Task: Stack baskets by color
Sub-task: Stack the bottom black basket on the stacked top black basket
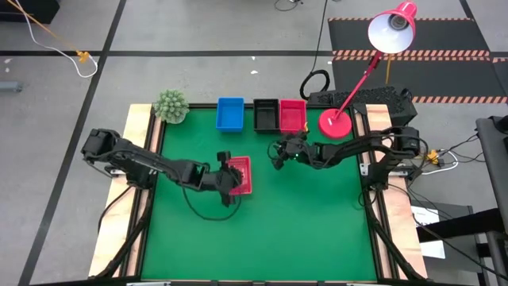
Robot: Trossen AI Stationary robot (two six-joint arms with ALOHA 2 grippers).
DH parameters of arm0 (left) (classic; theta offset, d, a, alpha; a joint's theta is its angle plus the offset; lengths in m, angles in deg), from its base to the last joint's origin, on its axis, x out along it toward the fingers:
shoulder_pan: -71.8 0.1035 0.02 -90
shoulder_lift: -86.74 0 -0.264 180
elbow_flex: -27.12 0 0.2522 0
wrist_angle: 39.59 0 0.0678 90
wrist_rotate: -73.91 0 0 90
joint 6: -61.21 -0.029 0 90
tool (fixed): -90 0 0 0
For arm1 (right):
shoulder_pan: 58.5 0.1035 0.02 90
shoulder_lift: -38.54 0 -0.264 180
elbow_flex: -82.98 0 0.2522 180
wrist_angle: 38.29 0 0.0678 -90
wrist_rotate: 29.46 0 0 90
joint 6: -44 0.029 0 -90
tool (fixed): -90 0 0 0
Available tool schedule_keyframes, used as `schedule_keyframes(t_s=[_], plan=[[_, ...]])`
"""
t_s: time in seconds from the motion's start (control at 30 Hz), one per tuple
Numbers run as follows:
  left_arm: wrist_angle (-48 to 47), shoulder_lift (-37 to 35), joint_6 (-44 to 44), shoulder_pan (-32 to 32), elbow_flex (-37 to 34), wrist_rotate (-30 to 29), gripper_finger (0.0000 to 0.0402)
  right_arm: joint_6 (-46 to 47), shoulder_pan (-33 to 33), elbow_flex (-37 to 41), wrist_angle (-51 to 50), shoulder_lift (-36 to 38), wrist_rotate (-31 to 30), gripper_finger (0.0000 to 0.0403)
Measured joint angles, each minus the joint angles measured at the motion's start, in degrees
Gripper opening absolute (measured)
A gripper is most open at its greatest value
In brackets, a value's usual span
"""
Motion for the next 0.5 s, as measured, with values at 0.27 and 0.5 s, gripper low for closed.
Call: schedule_keyframes(t_s=[0.27,0.5], plan=[[7.77,-0.84,-14.7,15.89,0.2,9.41,0.0047,-8.55,3.9,0.2,-10.1,9.33,-0.44,0.01],[18.18,-0.05,-23.69,24.16,0.55,9.43,0.0047,-19.47,5.29,6.38,-4.3,14.48,-9.47,0.01]])
